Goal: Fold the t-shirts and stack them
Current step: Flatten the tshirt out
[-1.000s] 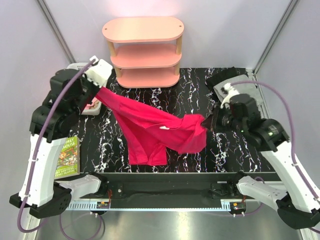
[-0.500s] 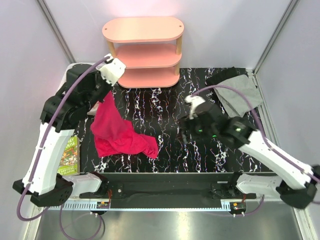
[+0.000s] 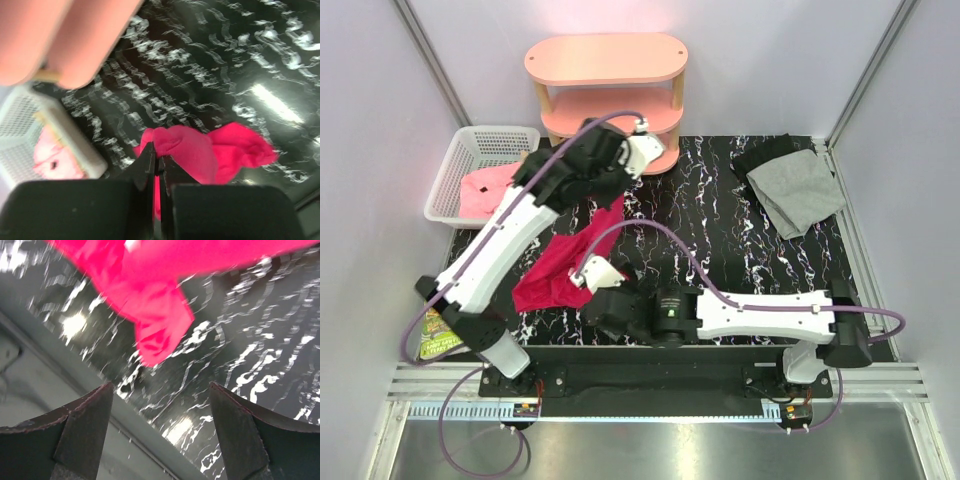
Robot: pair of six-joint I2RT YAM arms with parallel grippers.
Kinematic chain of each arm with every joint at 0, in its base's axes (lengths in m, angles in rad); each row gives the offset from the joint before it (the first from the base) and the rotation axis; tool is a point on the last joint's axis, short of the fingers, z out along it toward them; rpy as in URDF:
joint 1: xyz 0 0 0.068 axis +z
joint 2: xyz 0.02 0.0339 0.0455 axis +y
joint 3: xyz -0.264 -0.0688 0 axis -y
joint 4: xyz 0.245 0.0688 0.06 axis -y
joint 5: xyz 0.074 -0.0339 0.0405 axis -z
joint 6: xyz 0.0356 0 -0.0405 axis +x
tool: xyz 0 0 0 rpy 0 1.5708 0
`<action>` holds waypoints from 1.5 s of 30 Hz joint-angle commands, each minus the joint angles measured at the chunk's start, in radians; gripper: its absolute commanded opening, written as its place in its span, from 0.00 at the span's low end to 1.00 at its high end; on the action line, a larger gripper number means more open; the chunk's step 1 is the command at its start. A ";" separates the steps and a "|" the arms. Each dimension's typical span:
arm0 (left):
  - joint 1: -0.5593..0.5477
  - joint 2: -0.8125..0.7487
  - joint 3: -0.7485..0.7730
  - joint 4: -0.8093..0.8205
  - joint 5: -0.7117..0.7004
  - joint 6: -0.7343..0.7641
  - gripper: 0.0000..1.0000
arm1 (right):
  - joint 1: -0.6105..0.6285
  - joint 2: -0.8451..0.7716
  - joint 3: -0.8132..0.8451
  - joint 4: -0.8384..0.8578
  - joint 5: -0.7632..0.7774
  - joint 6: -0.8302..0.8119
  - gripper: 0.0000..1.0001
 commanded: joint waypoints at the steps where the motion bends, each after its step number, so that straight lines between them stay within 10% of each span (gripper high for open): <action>1: -0.062 0.099 0.172 0.004 0.101 -0.085 0.00 | 0.019 -0.112 -0.064 0.126 0.256 0.088 0.83; 10: -0.088 0.250 0.329 0.011 0.144 -0.140 0.00 | 0.036 -0.039 -0.213 0.271 0.568 0.253 0.84; 45: -0.085 0.172 0.276 0.015 0.083 -0.091 0.00 | -0.265 -0.149 -0.485 0.716 -0.024 0.233 0.81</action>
